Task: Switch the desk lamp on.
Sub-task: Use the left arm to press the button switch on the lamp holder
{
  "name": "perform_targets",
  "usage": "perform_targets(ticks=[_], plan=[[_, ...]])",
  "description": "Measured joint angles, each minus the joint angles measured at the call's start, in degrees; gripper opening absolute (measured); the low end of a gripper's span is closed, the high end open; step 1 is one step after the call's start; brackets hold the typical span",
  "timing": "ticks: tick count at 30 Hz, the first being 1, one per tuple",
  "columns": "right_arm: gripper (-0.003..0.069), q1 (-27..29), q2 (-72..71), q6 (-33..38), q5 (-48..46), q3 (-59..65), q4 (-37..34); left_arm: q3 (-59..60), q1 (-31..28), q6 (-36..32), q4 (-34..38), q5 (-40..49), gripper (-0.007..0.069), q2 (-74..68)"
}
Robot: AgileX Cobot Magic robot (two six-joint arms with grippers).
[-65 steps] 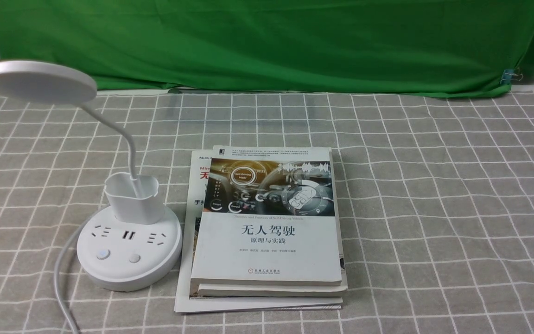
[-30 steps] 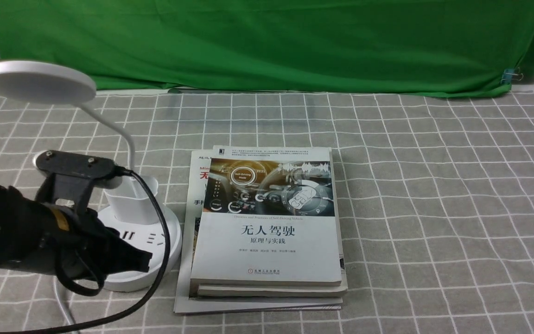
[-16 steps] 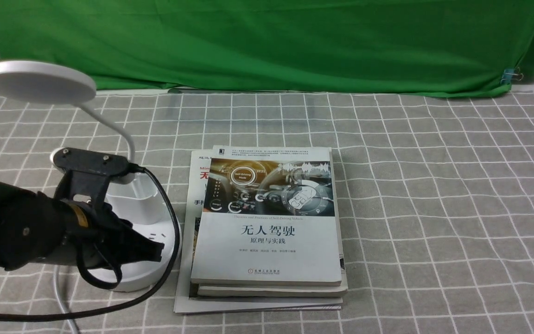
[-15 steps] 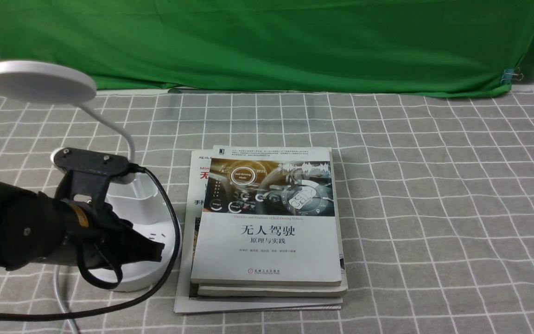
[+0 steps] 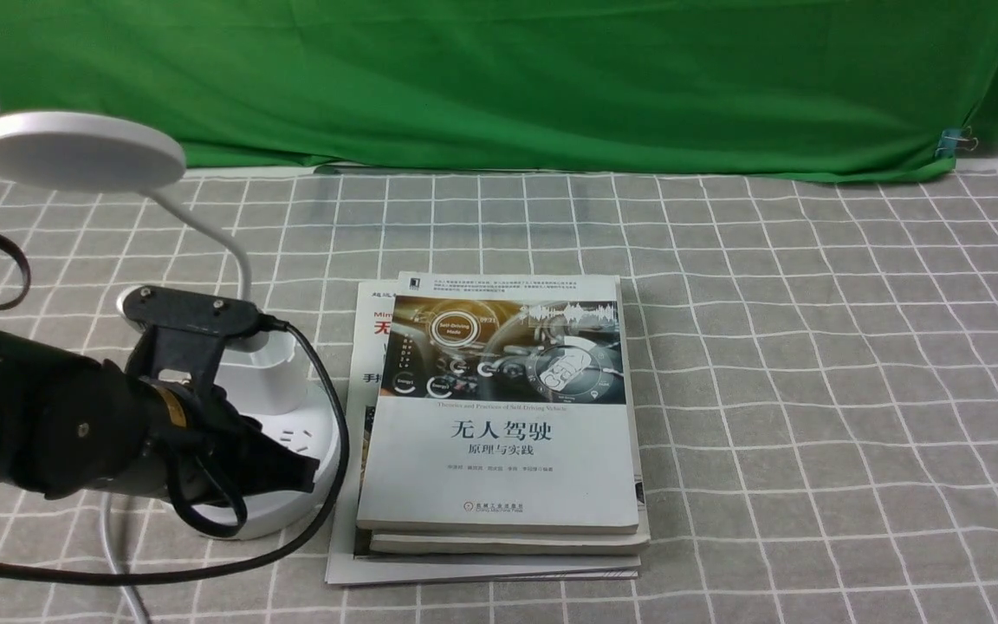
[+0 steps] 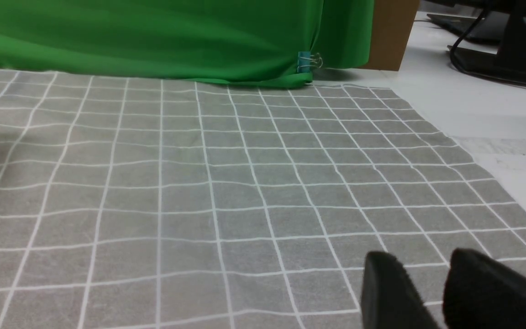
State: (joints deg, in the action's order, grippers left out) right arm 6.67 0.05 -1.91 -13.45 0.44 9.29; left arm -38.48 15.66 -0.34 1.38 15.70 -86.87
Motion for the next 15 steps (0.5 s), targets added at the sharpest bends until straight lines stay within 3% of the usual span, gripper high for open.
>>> perform_targets(ticks=[10,15], plan=[[0.0245,0.0,0.0,0.0,0.0,0.0,0.0,0.1,0.0,-0.1,0.0,2.9,0.0017,3.3],[0.0245,0.0,0.0,0.0,0.0,0.0,0.0,2.7,0.0,-0.1,2.1,7.8,0.0017,16.1]])
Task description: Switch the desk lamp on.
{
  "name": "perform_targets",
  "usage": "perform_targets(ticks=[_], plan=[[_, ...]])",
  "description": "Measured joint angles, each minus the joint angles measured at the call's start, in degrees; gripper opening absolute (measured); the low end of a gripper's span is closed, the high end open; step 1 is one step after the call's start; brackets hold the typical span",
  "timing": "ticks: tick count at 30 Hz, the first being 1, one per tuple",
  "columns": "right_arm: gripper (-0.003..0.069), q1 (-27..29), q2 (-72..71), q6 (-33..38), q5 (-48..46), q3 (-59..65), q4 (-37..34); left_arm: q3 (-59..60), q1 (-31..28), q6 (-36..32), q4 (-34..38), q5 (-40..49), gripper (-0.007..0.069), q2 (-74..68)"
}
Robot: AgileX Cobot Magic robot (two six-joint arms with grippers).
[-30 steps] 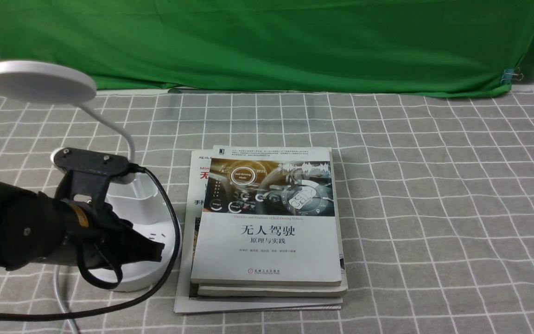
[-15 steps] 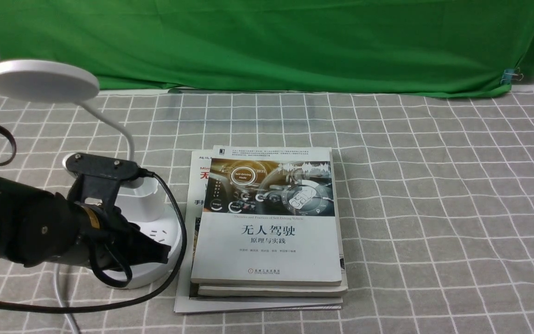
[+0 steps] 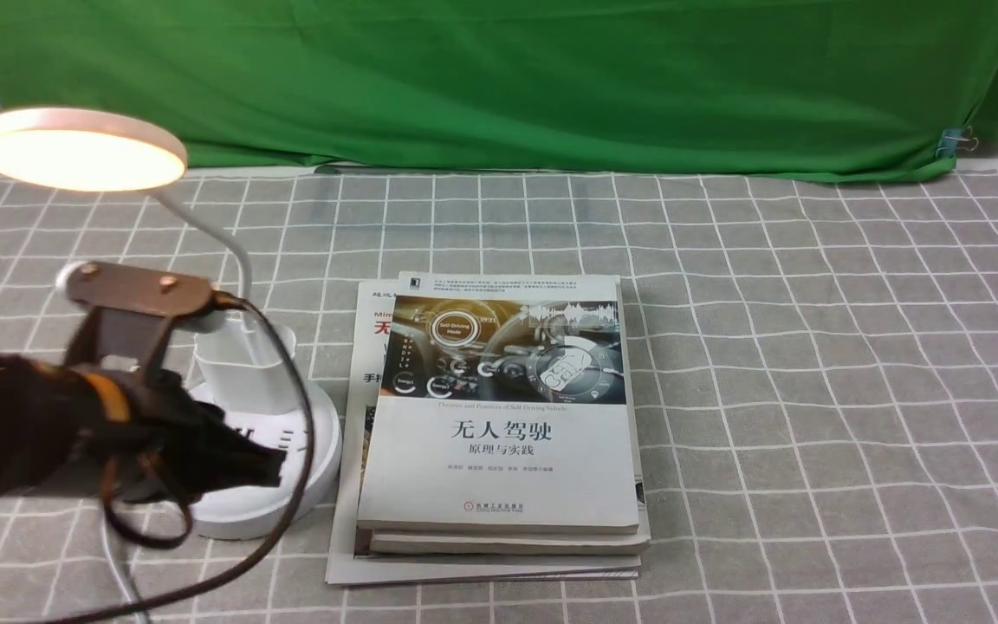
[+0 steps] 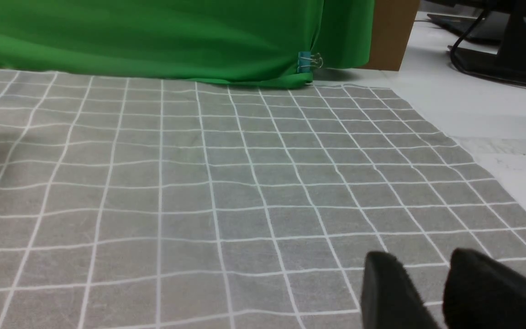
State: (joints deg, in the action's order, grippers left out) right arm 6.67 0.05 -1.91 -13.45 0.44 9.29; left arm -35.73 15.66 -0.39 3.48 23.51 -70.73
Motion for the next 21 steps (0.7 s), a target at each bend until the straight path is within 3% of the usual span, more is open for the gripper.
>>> perform_targets(ticks=[6,15,21], plan=[[0.0245,0.0,0.0,0.0,0.0,0.0,0.0,9.4,0.0,0.4,4.6,2.3,0.0018,18.5],[0.0245,0.0,0.0,0.0,0.0,0.0,0.0,15.1,0.0,-0.1,1.6,3.1,0.0018,44.3],[0.0245,0.0,0.0,0.0,0.0,0.0,0.0,15.2,0.0,-0.2,1.6,0.1,0.0018,51.9]])
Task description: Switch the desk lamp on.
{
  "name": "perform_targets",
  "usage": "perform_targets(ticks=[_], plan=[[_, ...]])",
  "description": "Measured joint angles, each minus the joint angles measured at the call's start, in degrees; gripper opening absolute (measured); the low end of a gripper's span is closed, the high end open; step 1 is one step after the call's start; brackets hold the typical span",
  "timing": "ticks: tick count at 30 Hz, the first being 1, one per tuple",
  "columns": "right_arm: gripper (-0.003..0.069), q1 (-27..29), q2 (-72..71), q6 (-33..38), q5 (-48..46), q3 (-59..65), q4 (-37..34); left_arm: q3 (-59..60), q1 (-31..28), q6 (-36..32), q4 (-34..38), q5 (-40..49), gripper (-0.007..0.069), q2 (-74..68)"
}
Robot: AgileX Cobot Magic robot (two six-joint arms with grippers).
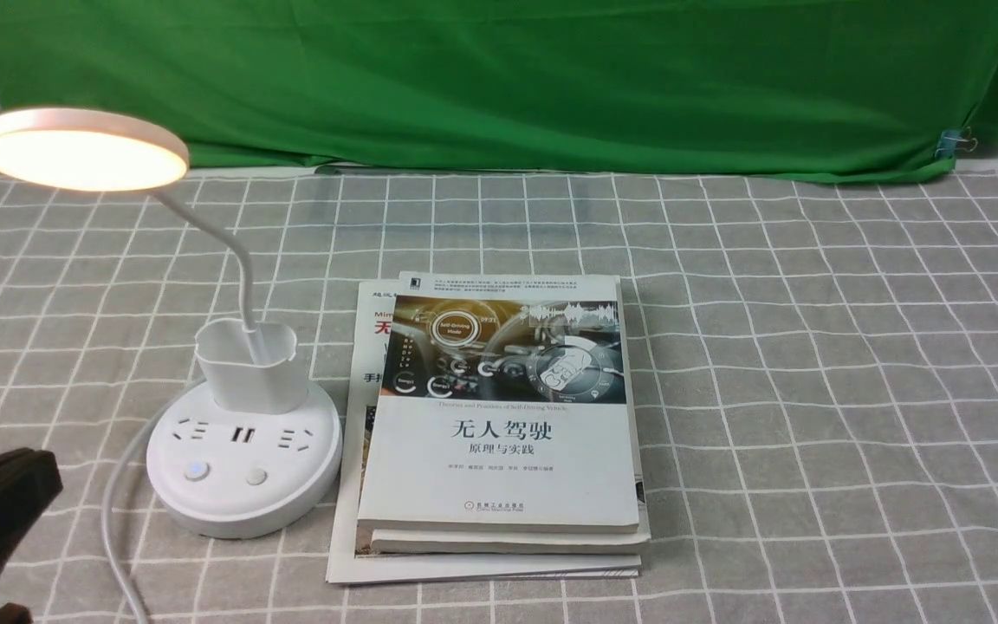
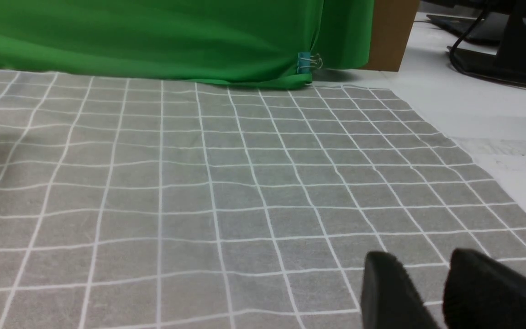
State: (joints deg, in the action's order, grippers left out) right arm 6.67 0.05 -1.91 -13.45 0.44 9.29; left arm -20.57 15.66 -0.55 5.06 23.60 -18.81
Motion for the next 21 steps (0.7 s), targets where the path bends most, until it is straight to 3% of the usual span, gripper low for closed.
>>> perform_targets(ticks=[15,21], plan=[[0.0245,0.0,0.0,0.0,0.0,0.0,0.0,0.9,0.0,0.0,-2.6,-1.9,0.0018,1.9],[0.0245,0.0,0.0,0.0,0.0,0.0,0.0,3.1,-4.3,0.0,-4.0,-4.2,0.0018,8.1]])
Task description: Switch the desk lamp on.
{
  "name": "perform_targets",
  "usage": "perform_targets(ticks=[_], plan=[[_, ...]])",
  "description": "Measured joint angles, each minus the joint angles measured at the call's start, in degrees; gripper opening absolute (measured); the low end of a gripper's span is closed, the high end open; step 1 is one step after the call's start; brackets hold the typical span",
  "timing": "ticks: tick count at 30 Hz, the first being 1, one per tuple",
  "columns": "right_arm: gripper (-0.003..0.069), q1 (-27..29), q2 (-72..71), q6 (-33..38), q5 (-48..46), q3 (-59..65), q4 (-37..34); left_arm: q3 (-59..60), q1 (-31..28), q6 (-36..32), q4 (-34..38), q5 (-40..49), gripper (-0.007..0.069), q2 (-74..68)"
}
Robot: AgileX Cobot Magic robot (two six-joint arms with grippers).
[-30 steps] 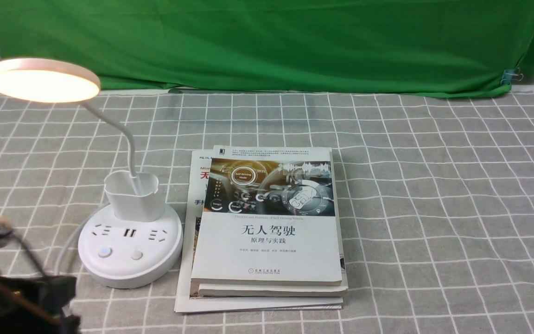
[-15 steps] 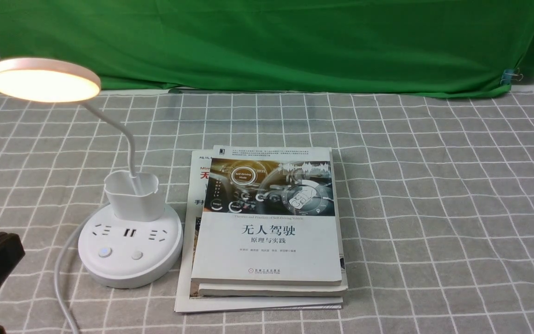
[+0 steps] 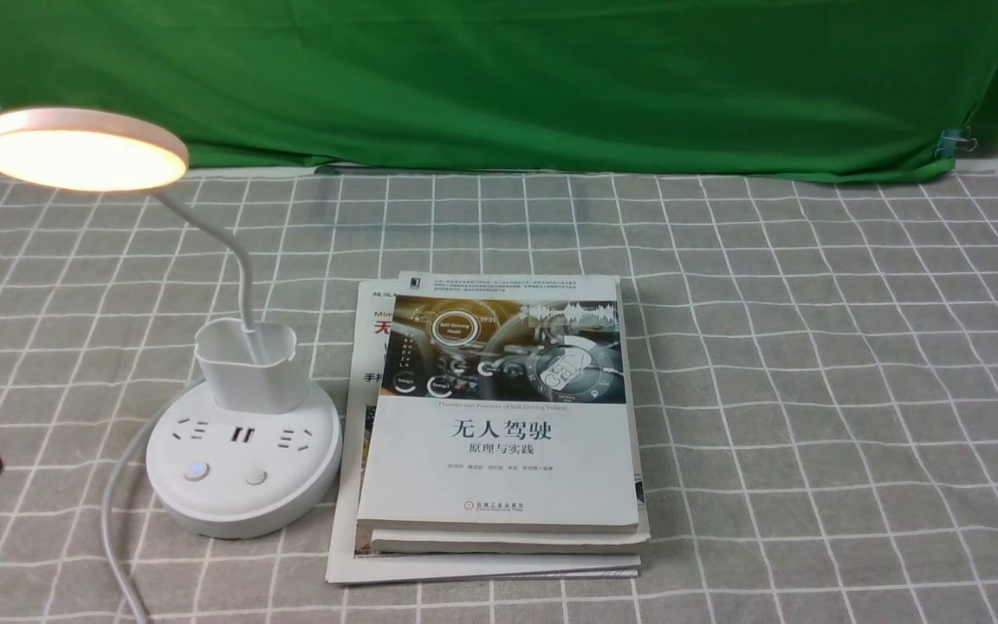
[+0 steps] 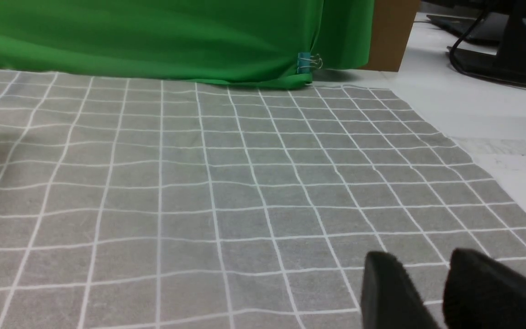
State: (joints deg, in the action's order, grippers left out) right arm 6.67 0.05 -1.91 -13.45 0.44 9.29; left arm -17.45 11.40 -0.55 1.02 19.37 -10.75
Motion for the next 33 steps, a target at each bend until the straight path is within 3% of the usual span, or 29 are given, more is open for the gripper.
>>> perform_targets(ticks=[5,11,33], plan=[[0.0245,0.0,0.0,0.0,-0.1,0.0,0.0,8.5,-6.2,-1.2,-0.1,-4.5,0.0018,9.8],[0.0245,0.0,0.0,0.0,0.0,0.0,0.0,17.4,-6.9,-2.9,-2.0,-5.7,0.0018,10.7],[0.0245,0.0,-0.1,0.0,0.0,0.0,0.0,17.9,-6.9,-4.9,-0.2,-6.5,0.0018,10.9]])
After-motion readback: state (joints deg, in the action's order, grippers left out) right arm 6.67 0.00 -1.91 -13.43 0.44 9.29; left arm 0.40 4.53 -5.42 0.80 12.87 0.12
